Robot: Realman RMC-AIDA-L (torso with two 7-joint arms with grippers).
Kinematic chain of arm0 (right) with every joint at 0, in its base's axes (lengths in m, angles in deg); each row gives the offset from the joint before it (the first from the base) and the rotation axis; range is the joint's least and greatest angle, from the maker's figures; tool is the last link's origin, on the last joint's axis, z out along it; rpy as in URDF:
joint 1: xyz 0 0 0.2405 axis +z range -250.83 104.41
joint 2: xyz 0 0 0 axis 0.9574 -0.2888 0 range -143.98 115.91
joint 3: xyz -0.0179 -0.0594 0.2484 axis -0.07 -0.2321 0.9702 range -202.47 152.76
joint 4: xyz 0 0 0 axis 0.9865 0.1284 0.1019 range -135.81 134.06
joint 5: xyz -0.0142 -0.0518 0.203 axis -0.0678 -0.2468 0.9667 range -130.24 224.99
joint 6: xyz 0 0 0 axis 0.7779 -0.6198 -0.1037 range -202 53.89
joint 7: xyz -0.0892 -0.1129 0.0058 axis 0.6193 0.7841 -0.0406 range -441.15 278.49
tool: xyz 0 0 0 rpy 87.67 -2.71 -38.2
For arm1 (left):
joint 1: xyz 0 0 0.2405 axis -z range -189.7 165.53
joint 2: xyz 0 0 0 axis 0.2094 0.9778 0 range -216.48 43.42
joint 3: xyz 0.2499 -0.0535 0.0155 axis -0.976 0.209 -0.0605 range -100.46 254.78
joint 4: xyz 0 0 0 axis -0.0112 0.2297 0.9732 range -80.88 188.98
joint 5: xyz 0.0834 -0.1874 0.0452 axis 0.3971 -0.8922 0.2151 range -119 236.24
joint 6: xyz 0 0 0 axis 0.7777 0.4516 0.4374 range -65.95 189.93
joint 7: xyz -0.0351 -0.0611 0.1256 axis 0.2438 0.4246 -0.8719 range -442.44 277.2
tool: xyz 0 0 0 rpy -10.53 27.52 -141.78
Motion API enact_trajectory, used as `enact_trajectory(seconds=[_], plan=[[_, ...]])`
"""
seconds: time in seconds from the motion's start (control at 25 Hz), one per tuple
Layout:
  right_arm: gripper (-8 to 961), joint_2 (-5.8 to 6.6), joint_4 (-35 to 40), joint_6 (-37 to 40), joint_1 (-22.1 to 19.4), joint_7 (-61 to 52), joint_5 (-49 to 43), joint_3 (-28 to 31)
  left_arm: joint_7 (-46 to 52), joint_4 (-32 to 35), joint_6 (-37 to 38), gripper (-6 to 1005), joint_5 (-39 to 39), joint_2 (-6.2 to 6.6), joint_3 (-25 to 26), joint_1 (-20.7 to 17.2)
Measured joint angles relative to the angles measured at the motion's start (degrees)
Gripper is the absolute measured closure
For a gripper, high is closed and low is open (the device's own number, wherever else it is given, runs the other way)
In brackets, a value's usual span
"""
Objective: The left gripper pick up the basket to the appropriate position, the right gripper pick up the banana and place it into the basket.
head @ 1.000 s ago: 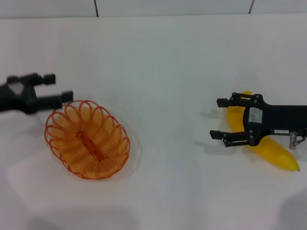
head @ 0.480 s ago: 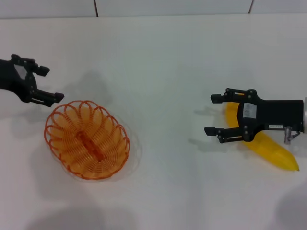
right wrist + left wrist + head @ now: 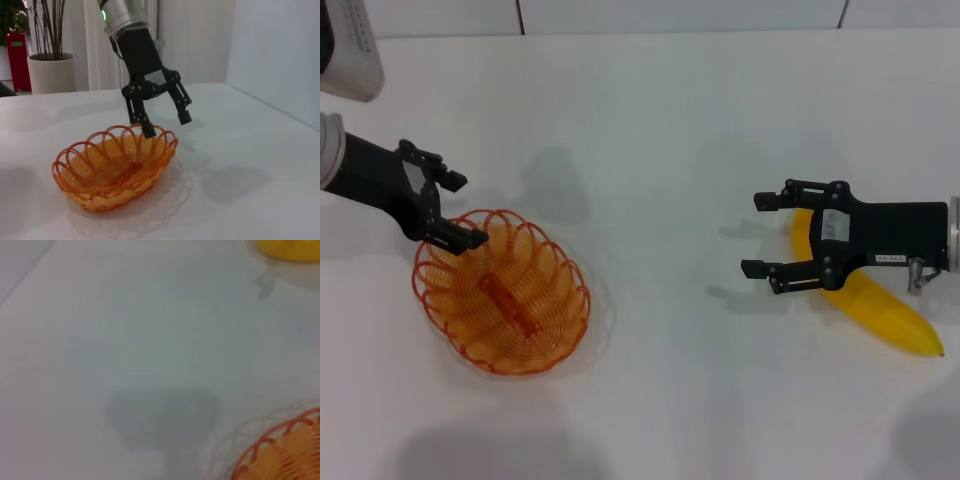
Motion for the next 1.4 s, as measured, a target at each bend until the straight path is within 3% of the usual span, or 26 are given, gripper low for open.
enact_trajectory(seconds=[0.44, 1.08, 1.4], plan=[[72, 0.00, 0.00, -0.03, 0.25, -0.02, 0.01, 0.00, 0.31, -3.16, -1.09, 143, 1.16, -0.03, -0.35, 2.18], [73, 0.00, -0.44, -0.17, 0.48, -0.01, 0.06, 0.00, 1.68, -7.97, -4.45, 481, 4.60, -0.22, -0.20, 4.58], [73, 0.00, -0.44, -0.26, 0.44, -0.01, 0.14, 0.00, 2.40, -8.01, -4.46, 786, 4.75, -0.38, -0.32, 4.66]])
